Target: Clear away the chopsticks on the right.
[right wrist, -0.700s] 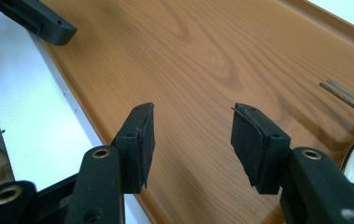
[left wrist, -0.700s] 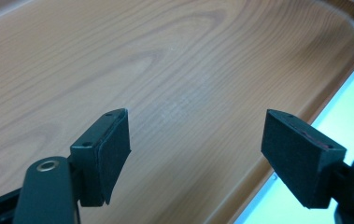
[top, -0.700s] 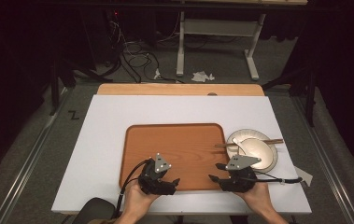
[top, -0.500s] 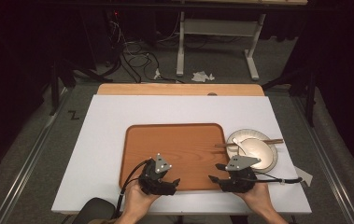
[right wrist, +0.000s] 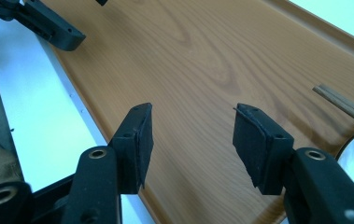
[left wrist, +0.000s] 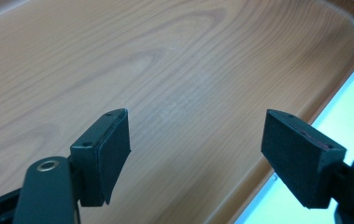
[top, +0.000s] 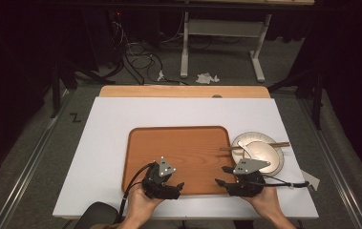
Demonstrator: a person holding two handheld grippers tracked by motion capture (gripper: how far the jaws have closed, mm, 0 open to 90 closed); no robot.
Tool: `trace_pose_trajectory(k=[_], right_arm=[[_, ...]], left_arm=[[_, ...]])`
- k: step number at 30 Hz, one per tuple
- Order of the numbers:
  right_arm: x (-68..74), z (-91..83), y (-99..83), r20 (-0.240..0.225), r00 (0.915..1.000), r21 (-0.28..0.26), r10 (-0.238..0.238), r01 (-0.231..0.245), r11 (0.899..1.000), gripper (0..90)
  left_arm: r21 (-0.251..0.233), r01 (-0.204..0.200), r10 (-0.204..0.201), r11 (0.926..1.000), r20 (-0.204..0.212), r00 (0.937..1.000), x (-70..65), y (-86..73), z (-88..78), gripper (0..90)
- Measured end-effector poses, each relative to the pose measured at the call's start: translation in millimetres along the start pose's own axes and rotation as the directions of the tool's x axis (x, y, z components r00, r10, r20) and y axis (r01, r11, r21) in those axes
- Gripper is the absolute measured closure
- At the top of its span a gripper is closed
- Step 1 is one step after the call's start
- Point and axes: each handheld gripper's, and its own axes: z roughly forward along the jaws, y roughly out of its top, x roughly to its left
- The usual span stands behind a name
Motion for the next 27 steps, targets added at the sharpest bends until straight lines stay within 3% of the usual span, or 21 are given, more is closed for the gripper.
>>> trace_pose_trajectory(k=[18,27], right_arm=[[-2.5,-14.6,2.7,-0.018,0.9997,-0.057,0.014,-0.015,0.998,47.4],[-6.8,-26.7,4.4,0.0,0.9995,-0.092,0.031,-0.031,0.995,47.8]], left_arm=[[-0.001,0.006,-0.006,1.0,-0.002,1.0,1.4,0.5,0.4,24.2],[-0.003,0.01,-0.01,0.9999,-0.001,1.0,2.2,0.9,0.0,24.2]])
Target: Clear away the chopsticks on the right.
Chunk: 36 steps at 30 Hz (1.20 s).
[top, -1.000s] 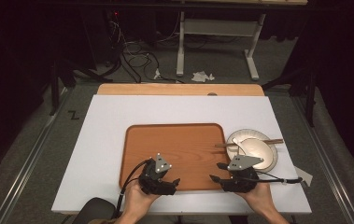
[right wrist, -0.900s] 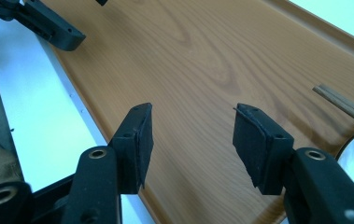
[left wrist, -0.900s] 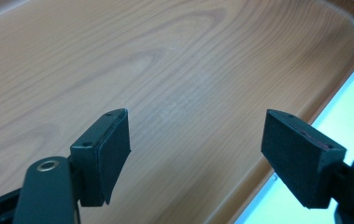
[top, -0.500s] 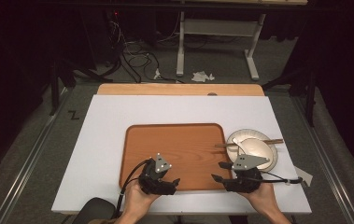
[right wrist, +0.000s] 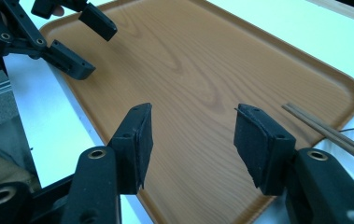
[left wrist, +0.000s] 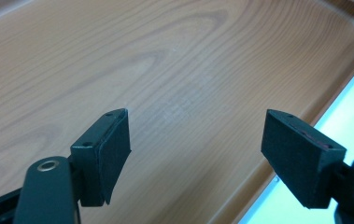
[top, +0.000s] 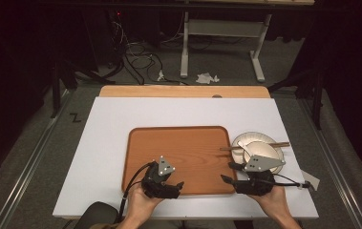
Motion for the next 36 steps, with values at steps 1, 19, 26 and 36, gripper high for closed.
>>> trace_pose_trajectory(k=[1,19,26,36], right_arm=[[-1.0,-0.7,0.3,0.003,1.0,-0.001,-0.001,0.001,1.0,48.0],[-8.2,-12.3,3.7,-0.005,0.9995,0.016,0.031,-0.031,0.999,52.2],[-23.5,-29.0,5.8,0.024,0.9978,-0.015,0.061,-0.061,0.998,57.2],[-63.5,-54.6,1.2,0.094,0.99,-0.012,0.106,-0.105,0.994,62.7]], left_arm=[[0.001,0.0,0.0,1.0,0.0,1.0,0.0,0.1,0.1,24.2],[-0.002,0.004,-0.004,1.0,0.001,1.0,1.5,-0.2,-1.4,24.2],[-0.008,0.022,-0.022,0.9997,0.008,0.9997,5.4,1.3,-1.3,24.3],[-0.007,0.02,-0.02,0.9998,0.005,0.9998,4.7,1.5,-1.5,24.3]])
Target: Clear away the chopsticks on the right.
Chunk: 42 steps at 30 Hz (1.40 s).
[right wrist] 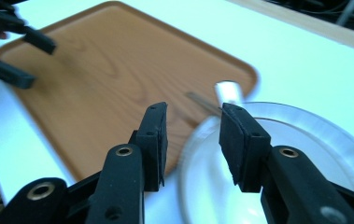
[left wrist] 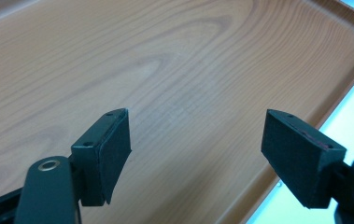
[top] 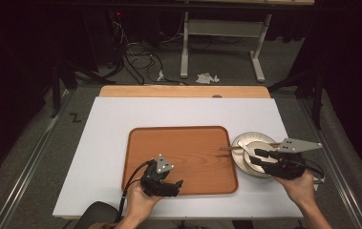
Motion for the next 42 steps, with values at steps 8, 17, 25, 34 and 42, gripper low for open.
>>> trace_pose_trajectory(k=[8,17,25,34,42], right_arm=[[-36.3,-12.9,5.8,0.074,0.9973,0.015,0.007,-0.008,1.0,65.4],[-68.5,-7.5,8.5,0.147,0.9889,0.094,-0.024,0.01,0.996,72.6],[-100.6,5.3,6.0,0.179,0.9838,0.185,-0.014,-0.019,0.983,74.6],[-126.5,27.5,-5.2,0.189,0.9818,0.31,-0.021,-0.039,0.95,73.5],[-135.6,40.8,-10.3,0.162,0.9867,0.347,0.001,-0.058,0.936,72.3]], left_arm=[[0.002,0.008,-0.008,1.0,0.003,1.0,2.5,1.0,1.7,24.4],[0.009,0.006,-0.006,0.9999,0.006,1.0,1.7,1.7,5.0,24.3],[0.015,0.002,-0.002,0.9999,0.005,1.0,1.8,1.6,5.6,24.3],[0.017,0.003,-0.003,0.9999,0.0,1.0,1.2,1.8,6.4,24.3],[0.022,0.003,-0.003,0.9997,-0.004,1.0,0.9,1.5,8.4,24.2]])
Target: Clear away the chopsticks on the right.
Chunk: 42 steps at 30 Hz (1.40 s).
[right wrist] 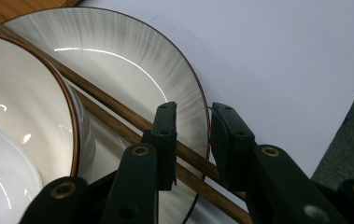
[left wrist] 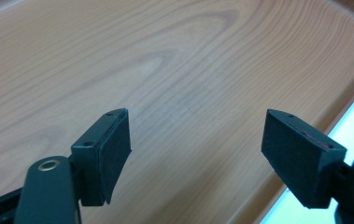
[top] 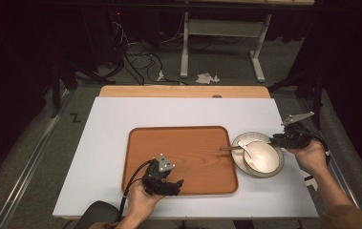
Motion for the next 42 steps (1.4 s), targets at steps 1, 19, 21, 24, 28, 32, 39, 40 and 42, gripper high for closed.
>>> trace_pose_trajectory(k=[1,19,21,24,28,32,39,40,42], right_arm=[[-1.0,0.6,0.3,-0.003,1.0,-0.004,0.005,-0.005,1.0,72.0],[-10.2,-0.8,0.0,-0.067,0.9972,0.05,0.033,-0.03,0.998,68.3],[-10.7,-0.1,0.6,-0.073,0.9965,0.049,0.04,-0.037,0.998,68.7],[-11.0,1.7,1.4,-0.082,0.9958,0.053,0.04,-0.035,0.998,67.8],[-10.3,5.8,7.2,-0.091,0.9956,0.074,0.025,-0.018,0.997,66.4],[-10.4,5.4,7.6,-0.098,0.9944,0.086,0.039,-0.03,0.996,67.6],[-7.8,2.4,9.0,-0.123,0.9918,0.121,0.037,-0.022,0.992,72.9],[-7.6,2.7,9.4,-0.124,0.9916,0.122,0.035,-0.02,0.992,72.5],[-7.8,4.5,9.7,-0.12,0.9927,0.112,0.011,0.002,0.994,68.4]], left_arm=[[0.003,-0.005,0.005,1.0,0.002,1.0,-0.3,0.1,0.3,24.2],[0.002,-0.005,0.004,1.0,0.005,1.0,-1.1,-0.6,0.4,24.3],[0.002,-0.007,0.007,1.0,0.004,1.0,-1.3,-0.8,-0.1,24.3],[-0.002,-0.005,0.005,1.0,-0.001,1.0,-0.6,-0.7,-0.7,24.3],[0.005,-0.009,0.009,0.9999,0.001,1.0,-1.5,-0.5,1.1,24.3],[0.005,-0.005,0.005,1.0,0.001,1.0,-1.4,-1.0,0.7,24.3],[-0.001,-0.008,0.008,1.0,0.003,1.0,-0.9,-1.0,-0.9,24.3],[-0.002,-0.006,0.006,1.0,0.004,1.0,-0.4,-0.8,-1.0,24.3],[-0.002,-0.004,0.004,1.0,0.006,1.0,0.0,-0.1,-0.6,24.3]])
